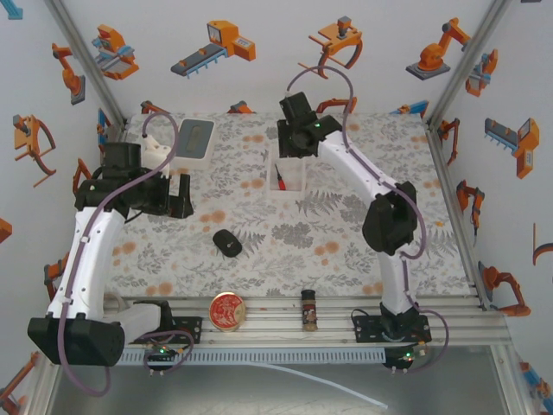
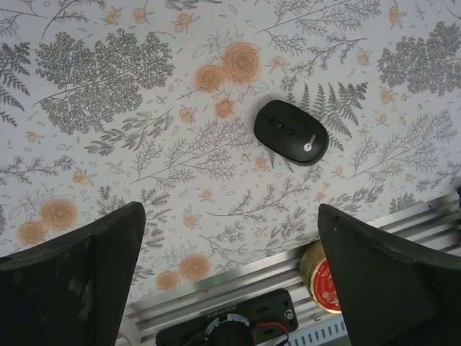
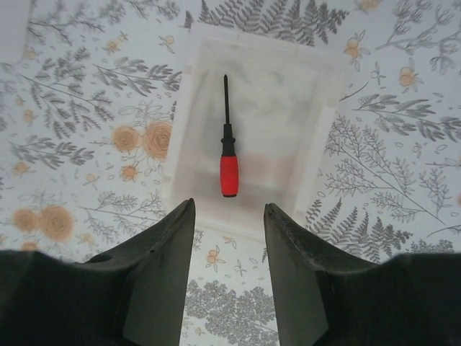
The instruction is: Put the screwdriver in the bin
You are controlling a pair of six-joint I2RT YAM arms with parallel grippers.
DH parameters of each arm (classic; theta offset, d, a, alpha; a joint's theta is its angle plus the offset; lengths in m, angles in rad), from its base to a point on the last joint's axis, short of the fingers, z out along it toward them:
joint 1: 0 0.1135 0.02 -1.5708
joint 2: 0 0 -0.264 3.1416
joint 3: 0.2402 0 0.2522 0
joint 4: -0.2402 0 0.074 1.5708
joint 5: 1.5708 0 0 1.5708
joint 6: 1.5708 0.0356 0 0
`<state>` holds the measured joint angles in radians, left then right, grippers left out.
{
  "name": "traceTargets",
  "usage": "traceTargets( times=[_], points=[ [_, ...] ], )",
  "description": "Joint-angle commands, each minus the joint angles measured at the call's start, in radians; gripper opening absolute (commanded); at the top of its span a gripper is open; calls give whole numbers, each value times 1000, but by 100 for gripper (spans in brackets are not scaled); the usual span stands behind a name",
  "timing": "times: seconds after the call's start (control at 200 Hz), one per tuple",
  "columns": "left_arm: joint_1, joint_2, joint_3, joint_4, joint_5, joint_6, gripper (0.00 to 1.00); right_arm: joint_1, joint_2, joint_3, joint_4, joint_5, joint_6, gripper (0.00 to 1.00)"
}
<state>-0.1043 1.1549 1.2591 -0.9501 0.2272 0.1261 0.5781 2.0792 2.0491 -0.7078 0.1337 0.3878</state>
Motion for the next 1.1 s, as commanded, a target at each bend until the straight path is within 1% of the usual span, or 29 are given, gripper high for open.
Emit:
traceTargets(
  times=[0.0, 0.12, 0.195, 0.235, 0.376, 0.496, 0.521, 0.651, 0.696, 0.726, 0.746, 0.761, 0.781, 0.806, 0.856, 0.911, 0.976, 1.041, 1.091],
  points=[
    [-6, 16, 25, 9, -22, 24, 97, -3, -101, -72, 46, 27, -33, 45],
    [-6, 28, 20, 39, -65, 9, 97, -4, -219, -208, 128, 34, -51, 51],
    [-5, 41, 27, 54, -77, 5, 97, -7, -278, -273, 146, 49, -63, 53],
    [-5, 49, 33, 63, -80, -1, 97, -7, -306, -304, 150, 53, -73, 59],
    [-2, 74, 40, 112, -91, -39, 97, -7, -411, -469, 217, 47, -124, 60],
    [-2, 64, -17, 228, -126, -99, 97, -8, -519, -658, 334, 90, -149, 61],
    [0, 59, -36, 260, -132, -112, 97, -8, -543, -701, 358, 106, -152, 64],
    [5, 27, -142, 427, -173, -160, 97, -14, -670, -896, 482, 209, -147, 68],
    [9, 21, -177, 475, -184, -171, 97, -17, -708, -958, 515, 238, -149, 73],
    [12, 21, -196, 506, -192, -176, 97, -20, -735, -999, 534, 259, -156, 80],
    [15, 20, -209, 525, -197, -181, 97, -23, -749, -1024, 547, 275, -163, 82],
    [17, 22, -217, 538, -200, -184, 97, -24, -761, -1044, 558, 288, -169, 86],
    [22, 23, -230, 555, -202, -189, 97, -26, -777, -1070, 571, 305, -176, 87],
    [27, 24, -246, 580, -202, -195, 97, -28, -797, -1100, 586, 328, -185, 90],
    [44, 29, -282, 628, -196, -210, 97, -39, -834, -1155, 608, 361, -207, 99],
    [67, 38, -321, 677, -174, -235, 97, -56, -879, -1196, 608, 402, -246, 99],
    [114, 51, -369, 738, -96, -282, 97, -94, -944, -1245, 605, 462, -247, 99],
    [150, 70, -418, 804, -48, -311, 97, -149, -1021, -1307, 620, 462, -257, 99],
    [159, 83, -457, 866, -53, -304, 97, -191, -1080, -1372, 655, 469, -250, 99]
  ],
)
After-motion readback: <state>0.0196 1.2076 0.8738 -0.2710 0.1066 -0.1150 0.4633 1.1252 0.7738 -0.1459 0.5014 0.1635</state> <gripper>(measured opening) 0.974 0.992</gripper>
